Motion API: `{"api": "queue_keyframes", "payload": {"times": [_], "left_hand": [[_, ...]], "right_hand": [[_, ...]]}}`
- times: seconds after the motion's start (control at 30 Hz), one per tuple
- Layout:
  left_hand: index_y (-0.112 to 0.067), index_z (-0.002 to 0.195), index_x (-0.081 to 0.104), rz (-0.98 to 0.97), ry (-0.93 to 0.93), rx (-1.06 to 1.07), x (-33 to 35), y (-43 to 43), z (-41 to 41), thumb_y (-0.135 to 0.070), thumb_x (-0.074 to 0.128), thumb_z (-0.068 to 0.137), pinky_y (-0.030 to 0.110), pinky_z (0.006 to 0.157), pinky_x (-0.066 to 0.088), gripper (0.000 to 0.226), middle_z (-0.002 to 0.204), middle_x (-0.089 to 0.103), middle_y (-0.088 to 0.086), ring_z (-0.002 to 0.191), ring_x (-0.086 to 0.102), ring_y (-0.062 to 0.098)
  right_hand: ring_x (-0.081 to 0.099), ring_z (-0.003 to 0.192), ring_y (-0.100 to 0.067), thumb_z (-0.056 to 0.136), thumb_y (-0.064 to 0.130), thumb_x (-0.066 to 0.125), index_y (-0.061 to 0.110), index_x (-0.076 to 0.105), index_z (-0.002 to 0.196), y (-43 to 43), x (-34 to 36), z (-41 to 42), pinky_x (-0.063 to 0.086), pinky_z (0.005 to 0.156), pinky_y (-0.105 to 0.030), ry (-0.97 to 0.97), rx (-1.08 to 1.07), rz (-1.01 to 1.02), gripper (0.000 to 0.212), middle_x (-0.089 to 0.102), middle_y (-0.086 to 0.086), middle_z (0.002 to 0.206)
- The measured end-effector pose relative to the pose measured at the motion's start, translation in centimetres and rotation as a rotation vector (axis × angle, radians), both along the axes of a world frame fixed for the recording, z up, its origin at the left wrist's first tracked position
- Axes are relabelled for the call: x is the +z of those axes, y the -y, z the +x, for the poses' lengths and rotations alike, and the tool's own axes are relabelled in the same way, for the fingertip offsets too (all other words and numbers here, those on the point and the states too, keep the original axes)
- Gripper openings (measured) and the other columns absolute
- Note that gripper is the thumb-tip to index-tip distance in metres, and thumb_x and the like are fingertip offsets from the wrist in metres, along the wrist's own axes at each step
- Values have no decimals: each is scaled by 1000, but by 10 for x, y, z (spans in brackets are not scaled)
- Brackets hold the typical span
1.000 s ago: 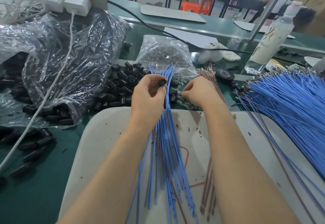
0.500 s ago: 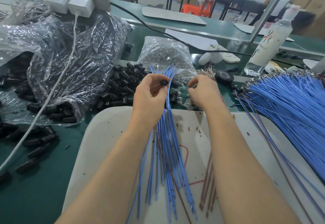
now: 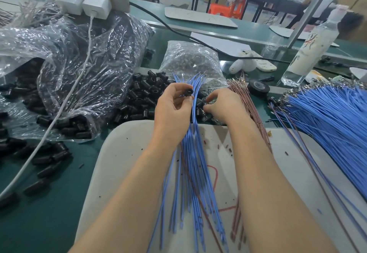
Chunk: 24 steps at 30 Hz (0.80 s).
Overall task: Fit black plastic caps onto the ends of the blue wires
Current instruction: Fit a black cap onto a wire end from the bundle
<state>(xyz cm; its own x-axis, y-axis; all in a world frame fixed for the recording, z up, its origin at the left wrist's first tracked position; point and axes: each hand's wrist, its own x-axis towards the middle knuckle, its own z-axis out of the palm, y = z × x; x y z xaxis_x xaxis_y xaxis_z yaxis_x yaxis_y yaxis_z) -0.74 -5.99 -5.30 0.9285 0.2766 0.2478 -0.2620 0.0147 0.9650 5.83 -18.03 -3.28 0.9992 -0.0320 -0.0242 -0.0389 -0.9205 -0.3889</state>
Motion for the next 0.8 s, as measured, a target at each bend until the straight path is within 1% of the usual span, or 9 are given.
{"api": "queue_keyframes", "payload": {"times": [0.1, 0.17, 0.3, 0.33, 0.4, 0.5, 0.6, 0.7, 0.8], "left_hand": [[-28, 90, 61, 2, 0, 2, -1, 0, 0, 1, 53, 90, 11, 79, 47, 29, 92, 67, -6, 86, 63, 2], [-28, 90, 61, 6, -4, -1, -1, 0, 0, 0, 54, 90, 10, 79, 47, 29, 94, 67, -6, 88, 63, 3], [-27, 90, 61, 28, -7, -32, -2, 1, 1, 1, 54, 90, 12, 80, 47, 28, 95, 67, -3, 89, 63, 6], [-27, 90, 60, 40, -6, -47, -1, 1, 1, 1, 54, 90, 13, 80, 47, 29, 94, 67, -5, 89, 63, 5], [-27, 90, 61, 73, 2, -81, -1, 1, 0, 1, 54, 90, 12, 79, 46, 29, 92, 67, -9, 87, 63, 2], [-28, 91, 62, 135, 20, -120, -1, 2, -1, 1, 54, 91, 9, 77, 46, 30, 90, 67, -14, 84, 63, 0], [-29, 93, 62, 205, 35, -131, -1, 5, -2, -1, 54, 91, 15, 80, 49, 29, 91, 67, -13, 89, 64, 7], [-26, 96, 63, 281, 41, -125, -2, 6, -3, -1, 53, 91, 19, 82, 49, 27, 91, 67, -11, 90, 64, 10], [-24, 104, 63, 365, 46, -94, -3, 6, -5, 0, 51, 89, 8, 78, 46, 31, 92, 66, -13, 88, 63, 3]], "right_hand": [[60, 97, -22, 92, 24, 59, 21, 72, 101, 3, -3, -1, 43, 75, -26, 92, -8, 33, 16, 69, -4, 105], [61, 90, -20, 93, 19, 54, 15, 72, 95, 8, -3, -3, 40, 70, -24, 166, -30, 139, 19, 70, -5, 98], [60, 71, -14, 89, 5, 46, 13, 65, 82, 19, 13, -18, 52, 65, -24, 75, -68, 723, 22, 69, -2, 77], [60, 68, -13, 89, 2, 45, 13, 65, 81, 22, 17, -23, 53, 63, -22, 39, -41, 830, 24, 69, -1, 72], [60, 64, -11, 88, 0, 45, 13, 67, 80, 27, 22, -34, 53, 64, -21, 9, 28, 923, 26, 69, 1, 66], [60, 63, -8, 88, -2, 49, 15, 67, 79, 29, 23, -50, 52, 64, -20, 20, 101, 976, 26, 70, 2, 67], [60, 62, -5, 87, -4, 51, 17, 68, 77, 22, 18, -60, 51, 64, -17, 109, 88, 980, 29, 70, 2, 68], [61, 68, -4, 86, 2, 58, 17, 71, 86, 15, 11, -65, 51, 72, -21, 241, 80, 787, 19, 70, 4, 77], [65, 78, 0, 84, 15, 68, 18, 70, 94, 11, 7, -68, 51, 76, -16, 272, 128, 613, 10, 71, 7, 84]]}}
